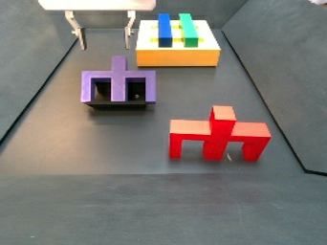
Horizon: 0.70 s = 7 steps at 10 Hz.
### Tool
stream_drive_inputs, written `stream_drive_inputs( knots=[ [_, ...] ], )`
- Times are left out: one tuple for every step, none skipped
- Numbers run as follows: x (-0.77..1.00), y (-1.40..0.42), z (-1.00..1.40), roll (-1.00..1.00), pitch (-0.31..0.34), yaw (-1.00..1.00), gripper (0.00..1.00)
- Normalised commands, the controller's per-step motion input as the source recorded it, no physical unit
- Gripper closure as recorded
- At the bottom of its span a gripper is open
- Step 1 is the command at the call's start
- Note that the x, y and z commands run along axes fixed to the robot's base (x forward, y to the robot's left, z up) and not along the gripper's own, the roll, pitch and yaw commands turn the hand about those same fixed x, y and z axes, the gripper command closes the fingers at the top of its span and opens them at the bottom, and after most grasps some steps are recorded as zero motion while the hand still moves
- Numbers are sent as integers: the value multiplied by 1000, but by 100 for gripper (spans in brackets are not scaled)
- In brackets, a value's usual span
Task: Pick up the purple object. Move up. Place the purple object on the fixture. Regrasp the purple object. Move to above the board. Insert the purple object.
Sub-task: Regrasp the purple object.
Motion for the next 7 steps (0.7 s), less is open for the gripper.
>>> stream_drive_inputs(
  knots=[
    [100, -217, 60, 1000, 217, 46, 0],
    [63, -209, 23, 1000, 246, 40, 0],
    [11, -203, 0, 1000, 229, 43, 0],
    [14, -180, 0, 1000, 214, 49, 0],
    [0, -106, 0, 1000, 177, 46, 0],
    [0, 0, -26, 677, 66, 34, 0],
    [0, 0, -83, 491, 0, 66, 0]
  ],
)
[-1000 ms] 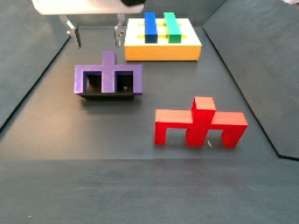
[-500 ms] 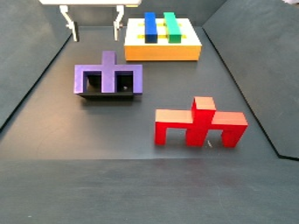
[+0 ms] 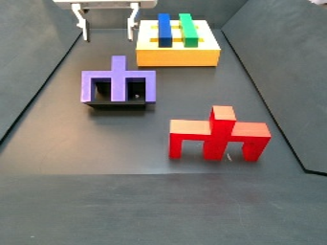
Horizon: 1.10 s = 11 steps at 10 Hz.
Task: Pick up the purple object. Move up. Place the purple object on the fixture. Regrasp the purple object. Move to above the board. Insert the purple object.
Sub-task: Regrasp the purple object.
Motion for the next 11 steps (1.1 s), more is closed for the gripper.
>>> stream_drive_inputs(
  knots=[
    [0, 0, -86, 454, 0, 66, 0],
    [0, 0, 0, 206, 0, 77, 0],
    [0, 0, 0, 31, 0, 0, 0],
    [14, 0, -46, -3, -6, 0, 0],
    [0, 0, -349, 0, -63, -14, 0],
    [-89, 0, -554, 0, -126, 0, 0],
    [-91, 0, -466, -54, -151, 0, 0],
    [0, 31, -243, -151, -149, 0, 0],
    [0, 23, -163, -80, -120, 0, 0],
    [37, 0, -146, -37, -54, 0, 0],
    [29, 57, -203, 0, 0, -26, 0]
  ],
)
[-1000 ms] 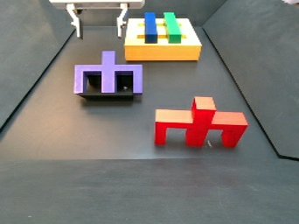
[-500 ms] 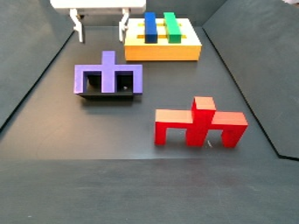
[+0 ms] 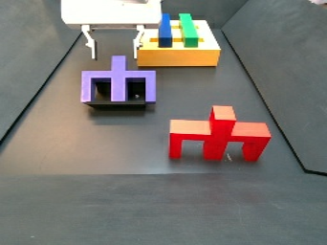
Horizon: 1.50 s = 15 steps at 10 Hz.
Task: Pick up the purple object. Move up. Place the purple object on the fixture. Regrasp the purple object. Move to above the board. Insert the purple object.
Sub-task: Regrasp the purple object.
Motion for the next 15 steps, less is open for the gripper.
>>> stream_drive_inputs(
  knots=[
    [0, 54, -263, 86, 0, -60, 0],
    [0, 3, -291, 217, -3, -37, 0],
    [-9, 0, -260, 231, 0, -9, 0],
    [0, 17, -129, 94, -3, 0, 0],
    [0, 11, -31, 54, 0, 0, 0],
    [0, 11, 0, 3, 9, 0, 0],
    [0, 0, 51, 0, 51, 0, 0],
    [23, 0, 0, 111, 94, 20, 0],
    [57, 0, 0, 377, 206, 14, 0],
    [0, 0, 0, 471, 209, 23, 0],
    [0, 0, 0, 500, 186, 86, 0],
    [0, 0, 0, 406, 151, 100, 0],
    [0, -37, -237, 254, 0, 123, 0],
    [-23, -29, -220, 71, -3, 63, 0],
    [-37, -29, -151, 0, -66, 51, 0]
  ],
)
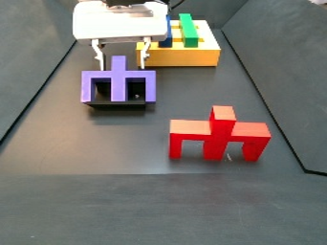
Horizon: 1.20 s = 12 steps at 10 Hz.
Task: Pick up the purple object. Move up. Place the purple object on the fixture. Regrasp the purple object. Move to above the board. Insert the purple object.
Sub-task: Regrasp the purple object.
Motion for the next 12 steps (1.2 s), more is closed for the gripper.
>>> stream_drive_inputs(
  knots=[
    [-3, -29, -31, 0, -54, 23, 0],
    [0, -20, 0, 0, 0, 0, 0],
    [0, 0, 0, 9, 0, 0, 0],
    [0, -20, 0, 0, 0, 0, 0],
    [0, -31, 0, 11, 0, 0, 0],
    [0, 0, 0, 0, 0, 0, 100],
    [0, 0, 0, 0, 0, 0, 100],
    [0, 0, 0, 0, 0, 0, 100],
    [0, 0, 0, 0, 0, 0, 100],
    [0, 0, 0, 0, 0, 0, 100],
    [0, 0, 0, 0, 0, 0, 100],
    [0, 0, 0, 0, 0, 0, 100]
  ],
)
